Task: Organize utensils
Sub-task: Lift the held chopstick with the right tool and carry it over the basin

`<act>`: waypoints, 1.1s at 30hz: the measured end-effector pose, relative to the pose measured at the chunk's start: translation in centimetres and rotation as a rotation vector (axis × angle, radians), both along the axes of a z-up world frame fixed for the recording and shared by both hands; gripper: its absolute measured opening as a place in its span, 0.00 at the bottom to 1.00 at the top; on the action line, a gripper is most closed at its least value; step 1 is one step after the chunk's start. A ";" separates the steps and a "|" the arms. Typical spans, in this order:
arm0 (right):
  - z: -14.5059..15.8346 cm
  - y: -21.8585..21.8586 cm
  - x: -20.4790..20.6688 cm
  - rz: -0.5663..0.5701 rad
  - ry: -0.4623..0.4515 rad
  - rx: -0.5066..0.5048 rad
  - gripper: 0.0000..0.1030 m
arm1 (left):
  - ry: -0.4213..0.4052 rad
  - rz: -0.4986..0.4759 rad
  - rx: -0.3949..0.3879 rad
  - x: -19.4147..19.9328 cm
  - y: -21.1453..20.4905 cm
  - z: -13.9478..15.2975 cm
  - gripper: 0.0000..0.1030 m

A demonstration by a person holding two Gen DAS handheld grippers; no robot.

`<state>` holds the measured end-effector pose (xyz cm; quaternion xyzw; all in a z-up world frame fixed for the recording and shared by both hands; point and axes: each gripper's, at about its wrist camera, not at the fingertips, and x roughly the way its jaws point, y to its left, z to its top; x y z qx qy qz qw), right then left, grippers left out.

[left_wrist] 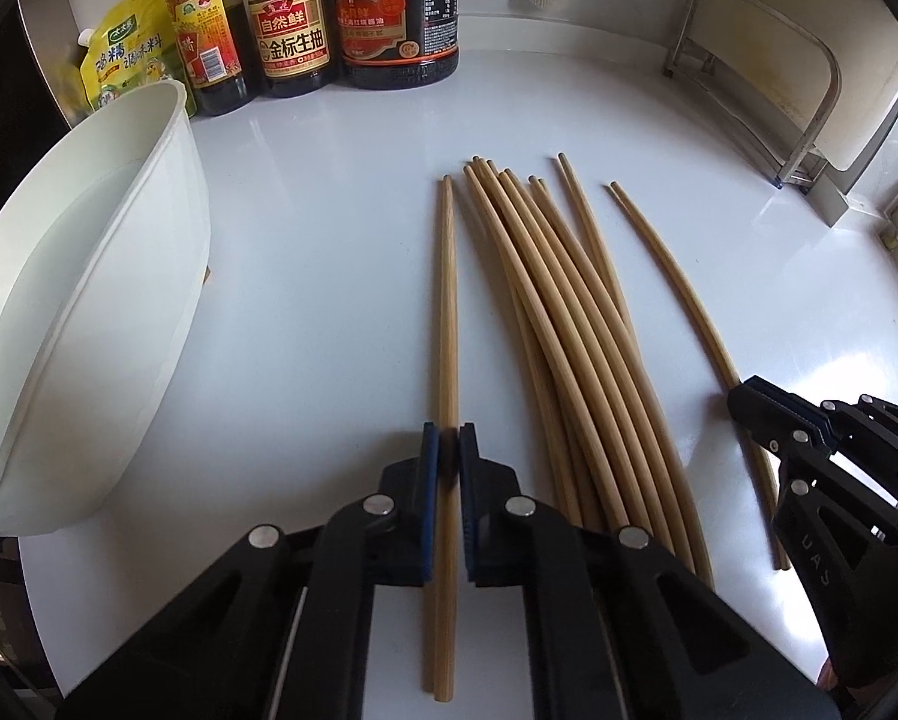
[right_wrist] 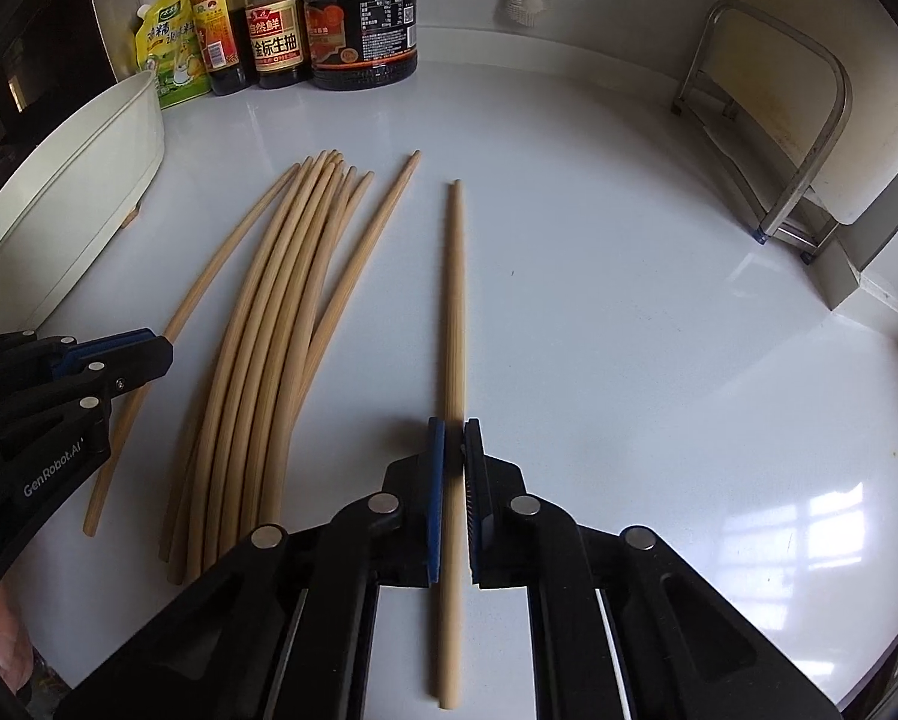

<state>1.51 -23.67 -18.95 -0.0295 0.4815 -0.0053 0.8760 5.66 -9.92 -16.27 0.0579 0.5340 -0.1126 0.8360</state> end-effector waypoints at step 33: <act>12.8 8.8 1.1 0.034 -0.133 0.194 0.06 | -0.215 0.018 -0.095 0.9 10.7 15.0 0.07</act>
